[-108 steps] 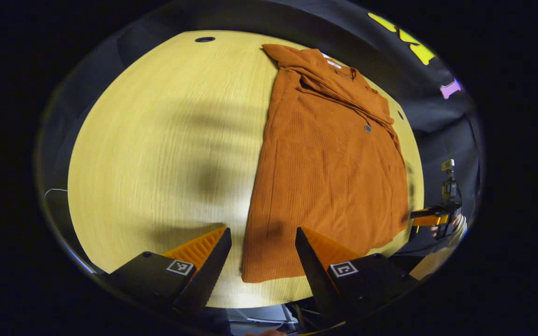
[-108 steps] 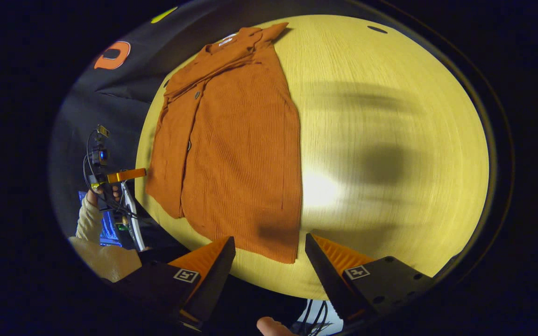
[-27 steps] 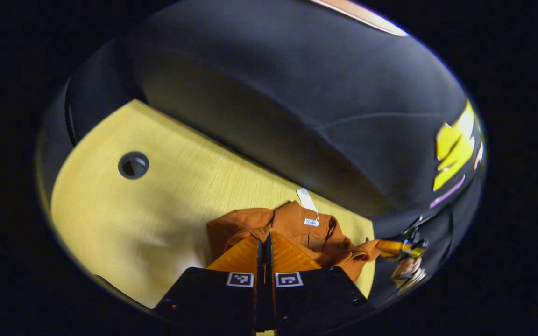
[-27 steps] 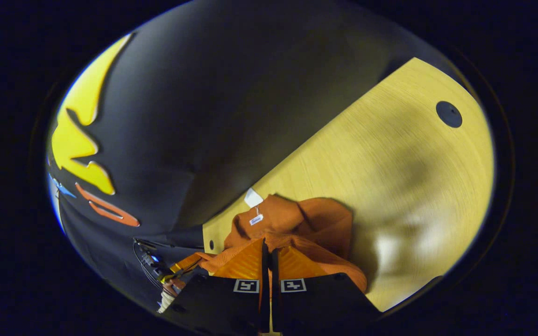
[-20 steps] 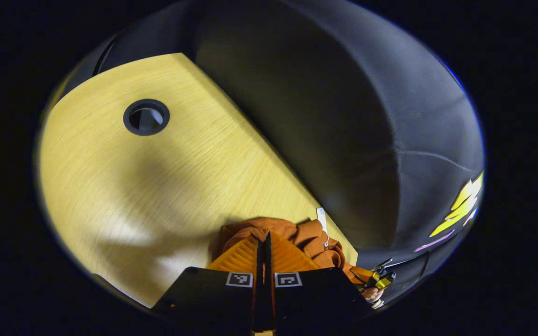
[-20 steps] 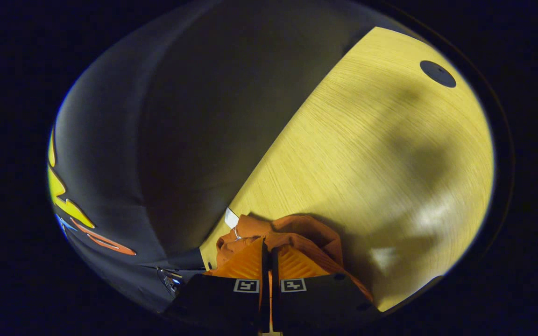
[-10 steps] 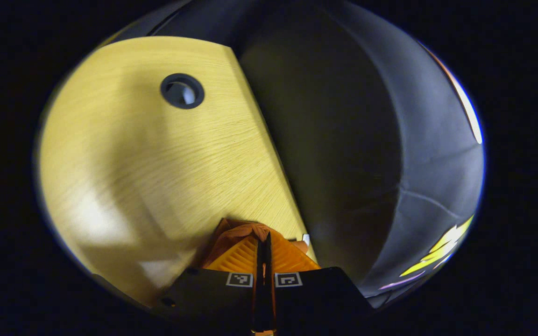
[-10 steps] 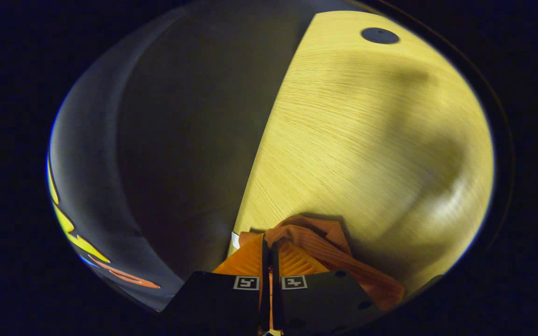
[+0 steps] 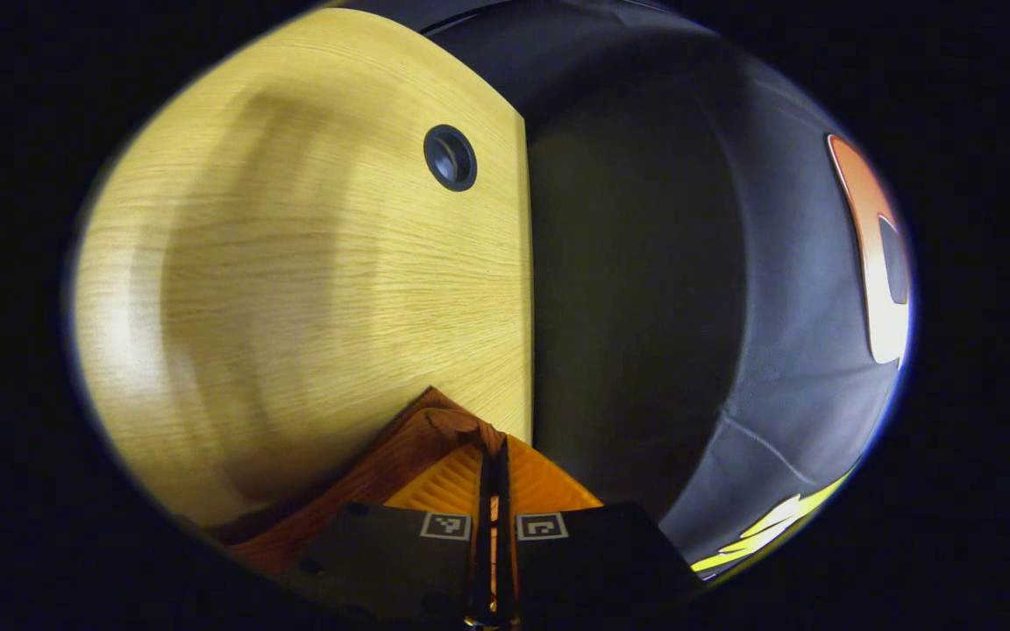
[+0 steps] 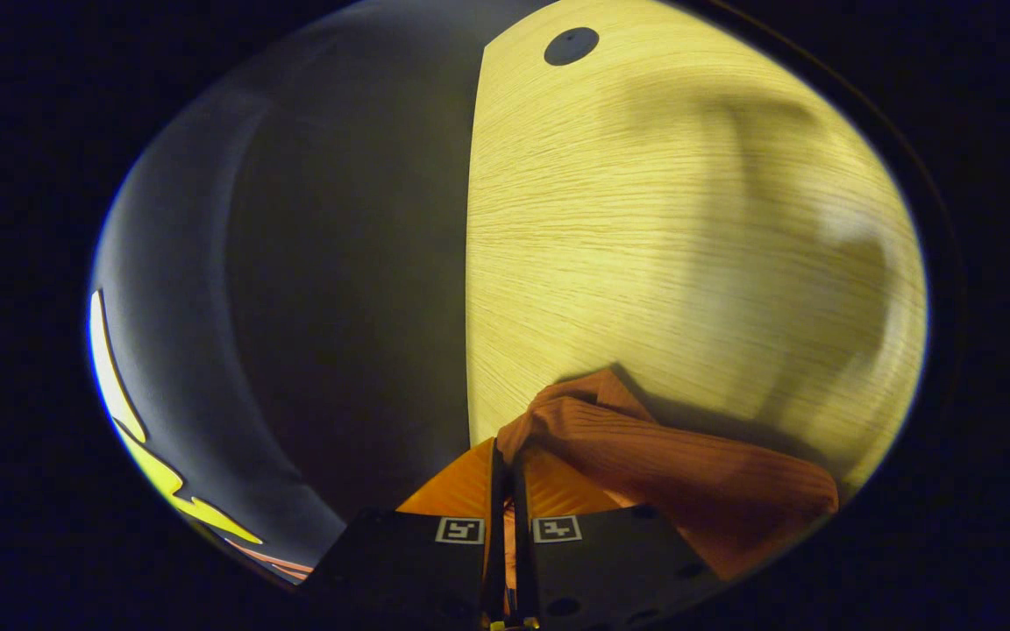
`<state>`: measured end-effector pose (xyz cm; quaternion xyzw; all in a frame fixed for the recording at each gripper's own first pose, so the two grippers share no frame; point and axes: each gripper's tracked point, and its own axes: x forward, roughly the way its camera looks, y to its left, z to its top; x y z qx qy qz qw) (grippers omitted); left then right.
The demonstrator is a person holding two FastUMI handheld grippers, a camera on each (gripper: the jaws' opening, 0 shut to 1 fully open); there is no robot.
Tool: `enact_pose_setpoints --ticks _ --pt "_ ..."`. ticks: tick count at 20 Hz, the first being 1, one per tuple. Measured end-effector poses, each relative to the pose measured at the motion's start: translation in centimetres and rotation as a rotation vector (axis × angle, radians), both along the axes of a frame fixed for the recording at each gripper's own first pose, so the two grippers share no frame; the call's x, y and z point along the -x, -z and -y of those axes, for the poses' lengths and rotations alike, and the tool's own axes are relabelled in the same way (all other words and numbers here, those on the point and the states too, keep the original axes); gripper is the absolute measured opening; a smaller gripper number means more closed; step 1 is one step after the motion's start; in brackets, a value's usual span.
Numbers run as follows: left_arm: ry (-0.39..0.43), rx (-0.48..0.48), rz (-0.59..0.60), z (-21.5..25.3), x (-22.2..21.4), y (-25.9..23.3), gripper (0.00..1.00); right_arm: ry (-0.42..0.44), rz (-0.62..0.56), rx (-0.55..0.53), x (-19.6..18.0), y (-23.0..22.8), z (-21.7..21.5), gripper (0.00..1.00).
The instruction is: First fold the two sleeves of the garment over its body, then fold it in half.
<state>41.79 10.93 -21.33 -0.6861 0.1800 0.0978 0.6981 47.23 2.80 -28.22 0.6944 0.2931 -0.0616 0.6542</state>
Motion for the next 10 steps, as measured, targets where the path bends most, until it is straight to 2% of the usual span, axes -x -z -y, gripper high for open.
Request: enact_pose_setpoints --ticks 1,2,4,5,7,8,9,10 --pt "0.005 -0.004 -0.002 0.0 0.5 -0.4 0.06 0.001 0.001 -0.002 0.1 -0.3 0.1 0.08" --pt "0.006 -0.006 0.002 0.0 0.9 -0.9 0.06 0.003 -0.005 0.003 0.0 -0.4 0.3 0.00" --pt "0.011 -0.018 0.000 -0.1 1.9 -1.6 0.16 0.009 -0.004 -0.005 -0.1 -1.3 0.6 0.18" --pt "0.019 -0.025 -0.012 0.1 2.4 -1.6 0.28 0.011 0.006 -0.024 -0.4 -1.6 0.5 0.17" --pt "0.036 -0.027 -0.025 0.4 3.6 -1.9 0.55 0.005 0.017 -0.039 -0.8 -2.2 0.2 0.43" --pt "0.039 -0.039 -0.034 0.4 4.2 -2.1 0.60 0.001 0.028 -0.041 -1.1 -2.6 0.1 0.37" --pt "0.042 -0.050 -0.035 0.4 4.8 -2.4 0.80 -0.008 0.032 -0.041 -1.2 -2.9 -0.2 0.60" --pt "0.050 -0.054 -0.030 0.4 5.3 -3.0 0.81 -0.019 0.041 -0.046 -1.4 -3.4 -0.3 0.60"
